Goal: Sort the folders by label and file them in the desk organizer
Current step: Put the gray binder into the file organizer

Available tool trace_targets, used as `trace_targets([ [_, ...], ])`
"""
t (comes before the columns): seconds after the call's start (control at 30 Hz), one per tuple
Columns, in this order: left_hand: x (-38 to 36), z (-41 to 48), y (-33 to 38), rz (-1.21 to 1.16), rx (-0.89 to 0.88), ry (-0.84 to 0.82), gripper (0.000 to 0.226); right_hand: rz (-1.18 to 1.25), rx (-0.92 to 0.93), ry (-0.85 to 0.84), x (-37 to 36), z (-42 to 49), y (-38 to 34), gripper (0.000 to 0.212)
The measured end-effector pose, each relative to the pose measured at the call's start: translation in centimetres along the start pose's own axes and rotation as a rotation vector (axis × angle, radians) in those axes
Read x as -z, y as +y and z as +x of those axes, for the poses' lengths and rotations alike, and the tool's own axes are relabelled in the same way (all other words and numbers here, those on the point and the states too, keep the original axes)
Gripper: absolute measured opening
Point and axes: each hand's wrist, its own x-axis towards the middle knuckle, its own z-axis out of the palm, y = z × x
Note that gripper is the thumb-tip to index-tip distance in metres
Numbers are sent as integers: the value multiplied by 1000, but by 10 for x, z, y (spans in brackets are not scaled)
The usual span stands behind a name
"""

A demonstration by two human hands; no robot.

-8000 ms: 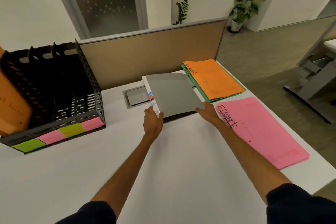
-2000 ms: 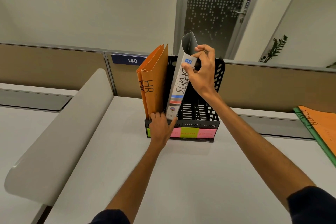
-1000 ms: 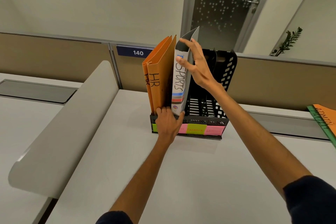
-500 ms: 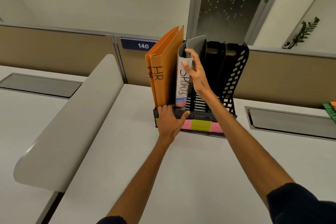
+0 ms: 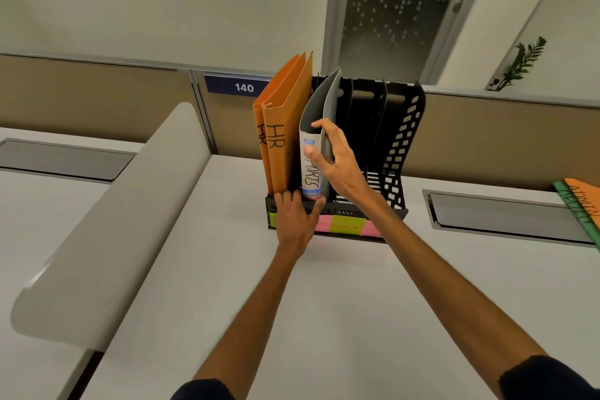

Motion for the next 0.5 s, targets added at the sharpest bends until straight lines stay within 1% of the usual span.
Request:
trace_targets([
  [0.1,2,0,-1,13,-4,-29,63,-1,22,49,-4,-2,2,43],
  [0.23,6,4,-4,62,3,-81,66,-30,-3,66,-10,2,0,49],
  [0.33,11,5,-3,109,5,-102,67,-38,-4,78,-11,-1,0,49],
  [0.43,13,2,3,117,35,-111,64,-36,-16,79,-11,-3,-2,50],
  [0.5,15,-3,5,112,17,-93,60,-49,-29,79,-11,-5,-6,51],
])
